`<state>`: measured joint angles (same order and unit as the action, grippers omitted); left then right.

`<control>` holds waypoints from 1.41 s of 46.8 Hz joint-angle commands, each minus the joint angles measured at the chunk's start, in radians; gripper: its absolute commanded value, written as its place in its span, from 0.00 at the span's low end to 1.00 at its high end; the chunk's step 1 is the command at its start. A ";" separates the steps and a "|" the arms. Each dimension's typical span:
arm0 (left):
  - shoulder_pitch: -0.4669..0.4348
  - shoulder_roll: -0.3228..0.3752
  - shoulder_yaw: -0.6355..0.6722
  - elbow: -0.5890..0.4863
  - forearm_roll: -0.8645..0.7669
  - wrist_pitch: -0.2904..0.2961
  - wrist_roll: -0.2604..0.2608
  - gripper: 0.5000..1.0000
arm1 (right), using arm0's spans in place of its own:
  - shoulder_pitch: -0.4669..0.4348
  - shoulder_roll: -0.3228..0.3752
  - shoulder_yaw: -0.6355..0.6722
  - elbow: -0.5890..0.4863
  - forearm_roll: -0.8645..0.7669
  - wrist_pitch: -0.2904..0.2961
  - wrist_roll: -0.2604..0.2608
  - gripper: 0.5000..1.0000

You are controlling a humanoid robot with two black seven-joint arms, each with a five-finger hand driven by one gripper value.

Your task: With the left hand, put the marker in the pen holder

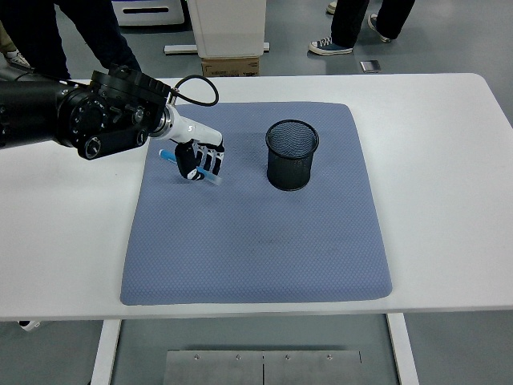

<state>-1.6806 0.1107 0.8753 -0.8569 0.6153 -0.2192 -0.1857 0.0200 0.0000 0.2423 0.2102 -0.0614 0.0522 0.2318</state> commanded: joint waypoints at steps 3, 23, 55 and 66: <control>-0.016 0.000 -0.018 0.001 0.000 -0.002 0.000 0.00 | 0.000 0.000 0.000 0.000 0.000 0.000 0.000 1.00; -0.083 -0.029 -0.076 0.010 -0.008 -0.005 0.000 0.00 | 0.000 0.000 0.000 0.000 0.000 0.000 0.000 1.00; -0.122 -0.094 -0.297 0.045 -0.014 -0.046 0.000 0.00 | 0.000 0.000 0.000 0.000 0.000 0.000 0.000 1.00; -0.108 -0.111 -0.352 0.045 -0.087 -0.043 0.000 0.00 | 0.000 0.000 0.000 0.000 0.000 0.000 0.000 1.00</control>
<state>-1.7964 0.0019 0.5256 -0.8114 0.5580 -0.2651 -0.1849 0.0199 0.0000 0.2423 0.2102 -0.0614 0.0522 0.2315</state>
